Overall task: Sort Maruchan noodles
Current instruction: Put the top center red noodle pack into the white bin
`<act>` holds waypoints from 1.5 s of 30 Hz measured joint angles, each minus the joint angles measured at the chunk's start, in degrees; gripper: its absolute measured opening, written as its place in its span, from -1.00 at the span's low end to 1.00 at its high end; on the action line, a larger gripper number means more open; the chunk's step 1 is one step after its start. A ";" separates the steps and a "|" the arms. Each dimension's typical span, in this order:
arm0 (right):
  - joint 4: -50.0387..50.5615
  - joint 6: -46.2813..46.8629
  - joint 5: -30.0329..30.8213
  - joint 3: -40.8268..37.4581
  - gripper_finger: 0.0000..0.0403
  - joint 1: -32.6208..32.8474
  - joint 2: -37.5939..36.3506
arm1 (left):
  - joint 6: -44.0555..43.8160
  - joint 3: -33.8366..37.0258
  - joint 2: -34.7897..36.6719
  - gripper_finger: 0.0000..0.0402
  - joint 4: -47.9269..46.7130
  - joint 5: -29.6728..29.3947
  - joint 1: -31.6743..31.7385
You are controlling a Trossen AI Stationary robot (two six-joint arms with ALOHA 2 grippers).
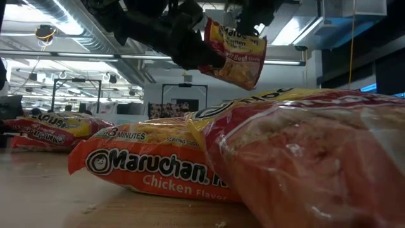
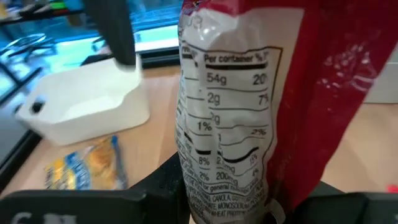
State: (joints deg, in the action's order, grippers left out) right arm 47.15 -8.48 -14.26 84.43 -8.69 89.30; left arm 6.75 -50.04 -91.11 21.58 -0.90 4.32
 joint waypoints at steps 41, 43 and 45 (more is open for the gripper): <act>5.99 -5.78 6.42 2.05 -0.55 -0.02 1.88 | -1.95 -0.20 5.90 -0.20 -4.73 -4.44 0.07; 8.36 -6.57 8.11 2.05 -0.56 -0.57 0.84 | -1.95 -0.15 8.37 -0.20 -8.83 -4.44 0.07; 10.69 -6.84 9.06 2.05 -0.56 -1.98 -0.23 | -1.95 -0.26 9.68 -0.20 -11.12 -4.42 0.04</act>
State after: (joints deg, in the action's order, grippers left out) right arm 57.84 -15.32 -5.20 86.48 -10.66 89.06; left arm 4.80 -50.30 -81.44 10.47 -5.32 4.36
